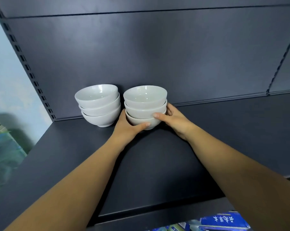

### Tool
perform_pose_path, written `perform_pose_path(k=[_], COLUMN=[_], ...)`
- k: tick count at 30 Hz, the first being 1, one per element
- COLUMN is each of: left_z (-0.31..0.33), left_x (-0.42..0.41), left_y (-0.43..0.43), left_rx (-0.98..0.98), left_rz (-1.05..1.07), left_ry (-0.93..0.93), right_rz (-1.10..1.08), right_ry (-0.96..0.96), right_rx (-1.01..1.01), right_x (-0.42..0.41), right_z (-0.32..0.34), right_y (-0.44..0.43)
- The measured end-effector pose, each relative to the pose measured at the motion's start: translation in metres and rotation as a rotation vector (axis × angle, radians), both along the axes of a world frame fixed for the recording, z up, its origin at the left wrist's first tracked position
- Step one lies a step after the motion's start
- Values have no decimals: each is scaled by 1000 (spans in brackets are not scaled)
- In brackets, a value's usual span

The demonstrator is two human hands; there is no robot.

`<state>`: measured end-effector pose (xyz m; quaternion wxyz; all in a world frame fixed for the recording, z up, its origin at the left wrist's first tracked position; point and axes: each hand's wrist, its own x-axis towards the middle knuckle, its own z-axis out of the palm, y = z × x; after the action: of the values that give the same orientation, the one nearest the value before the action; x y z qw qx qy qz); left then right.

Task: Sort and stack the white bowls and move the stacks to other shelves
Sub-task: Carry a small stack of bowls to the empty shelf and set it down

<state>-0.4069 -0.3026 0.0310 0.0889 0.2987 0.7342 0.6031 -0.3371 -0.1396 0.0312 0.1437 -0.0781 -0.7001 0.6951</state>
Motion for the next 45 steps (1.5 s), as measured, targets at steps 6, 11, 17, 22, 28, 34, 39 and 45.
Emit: perform_pose_path(k=[6, 11, 17, 22, 28, 34, 39, 45], left_z=[-7, -1, 19, 36, 46, 41, 35, 36], left_x=[-3, 12, 49, 96, 175, 285, 367, 437], left_y=[-5, -1, 6, 26, 84, 165, 231, 297], left_rx=[15, 18, 104, 141, 163, 191, 202, 129], left_rz=[-67, -183, -346, -428, -531, -628, -715, -821], left_ry=[-5, -12, 49, 65, 53, 20, -3, 40], right_rz=[-99, -169, -319, -413, -521, -597, -687, -786], right_ry=[65, 147, 199, 241, 261, 286, 269, 262], right_rx=[-6, 17, 120, 226, 276, 259, 270, 251], right_x=[18, 55, 110, 168, 257, 374, 463, 544], right_z=[-3, 0, 19, 37, 46, 43, 41, 40], right_y=[-10, -16, -22, -10, 34, 97, 144, 189])
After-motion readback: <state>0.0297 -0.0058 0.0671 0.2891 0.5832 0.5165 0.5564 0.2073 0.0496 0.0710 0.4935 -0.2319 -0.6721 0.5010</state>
